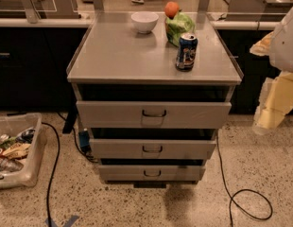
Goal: Open top drawer
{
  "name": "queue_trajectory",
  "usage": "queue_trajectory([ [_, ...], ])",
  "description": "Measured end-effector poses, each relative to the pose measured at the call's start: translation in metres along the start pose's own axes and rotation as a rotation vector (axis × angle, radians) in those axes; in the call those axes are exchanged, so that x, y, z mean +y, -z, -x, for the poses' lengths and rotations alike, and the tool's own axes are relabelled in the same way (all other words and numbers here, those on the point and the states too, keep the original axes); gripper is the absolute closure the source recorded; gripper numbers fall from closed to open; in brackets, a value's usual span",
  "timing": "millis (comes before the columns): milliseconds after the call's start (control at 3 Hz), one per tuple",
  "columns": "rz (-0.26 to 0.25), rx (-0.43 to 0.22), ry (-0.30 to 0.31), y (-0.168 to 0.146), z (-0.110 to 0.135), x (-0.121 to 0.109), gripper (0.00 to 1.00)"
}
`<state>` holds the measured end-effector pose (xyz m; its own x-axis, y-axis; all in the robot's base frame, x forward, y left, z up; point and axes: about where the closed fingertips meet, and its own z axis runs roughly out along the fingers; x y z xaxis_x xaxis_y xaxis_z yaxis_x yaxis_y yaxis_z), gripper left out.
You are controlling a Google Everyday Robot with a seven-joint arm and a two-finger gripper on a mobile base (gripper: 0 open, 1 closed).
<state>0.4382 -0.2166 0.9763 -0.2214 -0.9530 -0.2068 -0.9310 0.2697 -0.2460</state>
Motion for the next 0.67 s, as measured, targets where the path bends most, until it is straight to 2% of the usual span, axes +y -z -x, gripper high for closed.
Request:
queue_trajectory([
  [333, -0.001, -0.013, 0.006, -0.001, 0.003, 0.001, 0.00],
  [667, 0.043, -0.103, -0.027, -0.023, 0.008, -0.002, 0.00],
])
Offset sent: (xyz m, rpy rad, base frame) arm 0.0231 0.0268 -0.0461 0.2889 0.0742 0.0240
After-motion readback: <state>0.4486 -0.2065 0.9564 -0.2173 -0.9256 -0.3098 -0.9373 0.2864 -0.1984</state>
